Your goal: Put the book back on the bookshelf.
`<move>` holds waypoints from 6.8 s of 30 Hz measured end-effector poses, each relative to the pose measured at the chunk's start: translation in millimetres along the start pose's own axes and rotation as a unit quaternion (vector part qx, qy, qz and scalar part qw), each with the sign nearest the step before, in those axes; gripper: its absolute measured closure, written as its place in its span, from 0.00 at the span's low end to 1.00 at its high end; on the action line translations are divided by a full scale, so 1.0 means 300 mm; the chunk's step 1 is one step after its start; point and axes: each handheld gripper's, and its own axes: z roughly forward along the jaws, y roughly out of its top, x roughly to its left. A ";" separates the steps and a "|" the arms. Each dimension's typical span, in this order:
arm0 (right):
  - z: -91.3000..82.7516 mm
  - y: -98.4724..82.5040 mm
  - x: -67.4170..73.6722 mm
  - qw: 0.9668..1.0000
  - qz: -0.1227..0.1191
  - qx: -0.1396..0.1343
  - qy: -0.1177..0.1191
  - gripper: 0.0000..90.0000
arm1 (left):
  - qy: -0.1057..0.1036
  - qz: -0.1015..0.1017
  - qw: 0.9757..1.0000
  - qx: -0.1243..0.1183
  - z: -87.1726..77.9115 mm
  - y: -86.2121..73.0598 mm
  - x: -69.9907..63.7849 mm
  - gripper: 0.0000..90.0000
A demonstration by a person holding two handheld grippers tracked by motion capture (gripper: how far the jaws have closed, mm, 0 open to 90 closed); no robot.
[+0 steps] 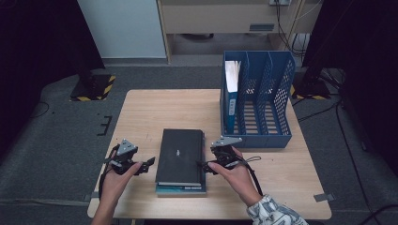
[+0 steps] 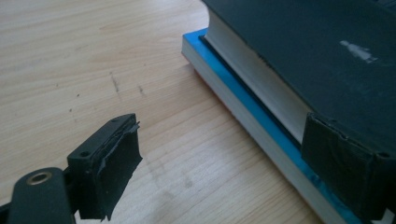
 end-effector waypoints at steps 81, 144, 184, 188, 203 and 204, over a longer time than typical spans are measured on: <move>0.152 0.004 -0.118 0.983 0.126 0.049 0.124 0.00 | -0.230 0.014 0.960 0.158 0.195 0.186 -0.030 0.29; 0.077 0.246 -0.035 0.998 0.017 0.030 0.053 0.19 | -0.210 0.031 0.970 0.121 0.074 0.281 0.034 0.66; 0.076 0.314 -0.037 0.999 -0.018 0.019 0.026 0.21 | -0.188 0.048 0.974 0.118 0.041 0.360 0.042 0.78; 0.072 0.316 -0.038 0.999 -0.021 0.016 0.023 0.22 | -0.188 0.052 0.974 0.118 0.039 0.372 0.041 0.79; 0.066 0.326 -0.036 0.999 -0.025 0.012 0.018 0.24 | -0.182 0.053 0.975 0.118 0.035 0.382 0.044 0.80; 0.065 0.327 -0.036 0.999 -0.025 0.012 0.018 0.24 | -0.182 0.053 0.975 0.118 0.035 0.383 0.044 0.80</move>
